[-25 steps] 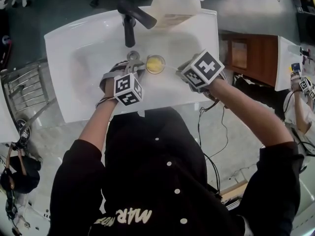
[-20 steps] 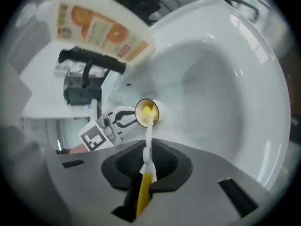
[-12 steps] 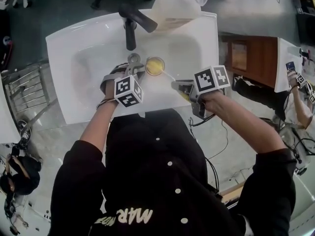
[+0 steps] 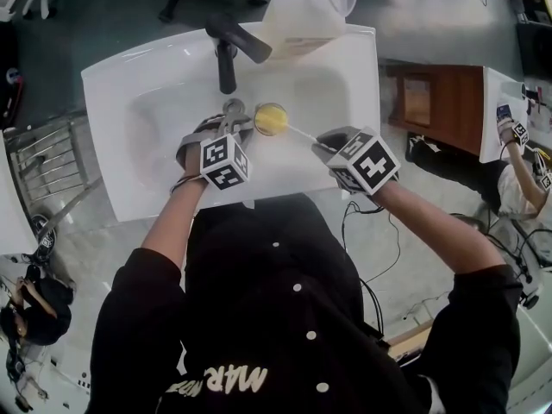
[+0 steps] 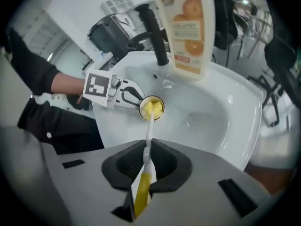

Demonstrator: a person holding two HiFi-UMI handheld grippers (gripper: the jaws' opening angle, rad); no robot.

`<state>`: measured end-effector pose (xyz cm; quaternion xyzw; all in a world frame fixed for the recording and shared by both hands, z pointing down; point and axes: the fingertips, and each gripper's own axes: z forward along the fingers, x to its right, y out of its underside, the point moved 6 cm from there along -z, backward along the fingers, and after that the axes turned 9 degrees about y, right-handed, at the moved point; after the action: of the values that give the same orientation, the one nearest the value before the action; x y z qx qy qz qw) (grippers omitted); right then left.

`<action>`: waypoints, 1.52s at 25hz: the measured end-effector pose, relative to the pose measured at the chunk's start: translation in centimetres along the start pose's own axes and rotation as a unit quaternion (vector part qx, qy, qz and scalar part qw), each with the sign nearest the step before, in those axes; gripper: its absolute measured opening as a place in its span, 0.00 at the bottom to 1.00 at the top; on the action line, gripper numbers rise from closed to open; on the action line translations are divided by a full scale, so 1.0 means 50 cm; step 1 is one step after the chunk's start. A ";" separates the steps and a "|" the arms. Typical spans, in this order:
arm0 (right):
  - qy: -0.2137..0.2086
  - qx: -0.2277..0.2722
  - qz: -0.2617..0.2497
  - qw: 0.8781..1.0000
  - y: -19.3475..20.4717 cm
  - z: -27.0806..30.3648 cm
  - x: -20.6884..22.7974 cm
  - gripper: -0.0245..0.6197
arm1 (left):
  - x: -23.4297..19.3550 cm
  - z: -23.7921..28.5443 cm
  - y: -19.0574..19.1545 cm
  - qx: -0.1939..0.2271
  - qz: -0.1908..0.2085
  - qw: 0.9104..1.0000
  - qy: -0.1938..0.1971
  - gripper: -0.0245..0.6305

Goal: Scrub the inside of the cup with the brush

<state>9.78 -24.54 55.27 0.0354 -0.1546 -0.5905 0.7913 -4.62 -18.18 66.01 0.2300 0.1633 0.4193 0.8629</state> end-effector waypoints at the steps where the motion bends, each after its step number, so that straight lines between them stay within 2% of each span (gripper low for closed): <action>1: 0.016 0.004 -0.042 0.999 -0.004 -0.007 0.002 0.11 | 0.000 0.000 0.000 -0.001 0.000 1.000 0.000 0.17; 3: 0.051 0.010 -0.132 0.990 -0.009 -0.020 0.008 0.11 | 0.000 0.001 0.001 -0.002 -0.001 1.000 0.000 0.17; 5: 0.082 0.015 -0.220 0.972 -0.019 -0.038 0.013 0.10 | -0.002 0.000 0.003 -0.002 -0.004 1.000 0.001 0.17; 6: 0.098 0.017 -0.264 0.959 -0.025 -0.047 0.015 0.10 | -0.003 0.000 0.004 -0.002 -0.005 1.000 0.001 0.17; 8: 0.132 0.013 -0.362 0.923 -0.037 -0.063 0.016 0.10 | -0.005 -0.001 0.004 -0.002 -0.007 1.000 0.002 0.17; 9: 0.147 0.009 -0.416 0.897 -0.043 -0.068 0.015 0.10 | -0.005 -0.001 0.004 -0.002 -0.006 1.000 0.003 0.17; 11: 0.176 0.004 -0.523 0.834 -0.061 -0.074 0.006 0.10 | -0.005 -0.001 0.004 -0.004 -0.005 1.000 0.004 0.17; 15: 0.219 0.013 -0.688 0.692 -0.097 -0.073 -0.026 0.10 | -0.007 -0.001 0.001 -0.004 -0.007 1.000 0.005 0.17; 18: 0.232 -0.029 -0.796 0.558 -0.094 -0.062 -0.035 0.10 | -0.007 -0.003 -0.002 -0.005 -0.008 1.000 0.008 0.17; 19: 0.236 -0.034 -0.818 0.523 -0.096 -0.055 -0.038 0.10 | -0.007 -0.003 -0.003 -0.006 -0.007 1.000 0.008 0.17; 20: 0.238 -0.037 -0.831 0.502 -0.098 -0.045 -0.040 0.10 | -0.007 -0.004 -0.004 -0.006 -0.006 1.000 0.008 0.17; 21: 0.235 -0.040 -0.837 0.492 -0.100 -0.032 -0.041 0.10 | -0.008 -0.004 -0.004 -0.006 -0.006 1.000 0.008 0.17; 25: 0.223 -0.050 -0.850 0.474 -0.102 0.018 -0.047 0.10 | -0.007 -0.003 -0.008 -0.005 -0.006 1.000 0.009 0.17; 27: 0.224 -0.054 -0.853 0.467 -0.103 0.034 -0.049 0.10 | -0.008 -0.002 -0.008 -0.006 -0.007 1.000 0.009 0.17; 29: 0.229 -0.057 -0.850 0.471 -0.108 0.040 -0.048 0.10 | -0.009 -0.003 -0.007 -0.008 -0.009 1.000 0.008 0.17; 30: 0.228 -0.059 -0.844 0.482 -0.110 0.041 -0.048 0.10 | -0.009 -0.004 -0.007 -0.009 -0.010 1.000 0.008 0.17; 31: 0.225 -0.062 -0.832 0.503 -0.111 0.042 -0.048 0.10 | -0.009 -0.004 -0.007 -0.009 -0.010 1.000 0.008 0.17; 32: 0.219 -0.066 -0.813 0.535 -0.111 0.043 -0.047 0.10 | -0.009 -0.004 -0.007 -0.010 -0.010 1.000 0.007 0.17; 33: 0.209 -0.071 -0.784 0.580 -0.112 0.045 -0.043 0.10 | -0.009 -0.004 -0.007 -0.011 -0.009 1.000 0.007 0.17; 36: 0.169 -0.091 -0.638 0.746 -0.120 0.048 -0.019 0.10 | -0.007 -0.004 -0.010 -0.013 -0.003 1.000 0.004 0.17; 37: 0.148 -0.098 -0.575 0.798 -0.119 0.047 -0.010 0.10 | -0.006 -0.003 -0.011 -0.015 0.001 1.000 0.003 0.17; 38: 0.125 -0.104 -0.510 0.844 -0.118 0.047 -0.002 0.10 | -0.005 -0.003 -0.012 -0.016 0.004 1.000 0.003 0.17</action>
<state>3.65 -25.93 56.05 0.1005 0.0482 -0.9140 0.3900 -4.47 -18.66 65.59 0.2155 0.1579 0.4259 0.8645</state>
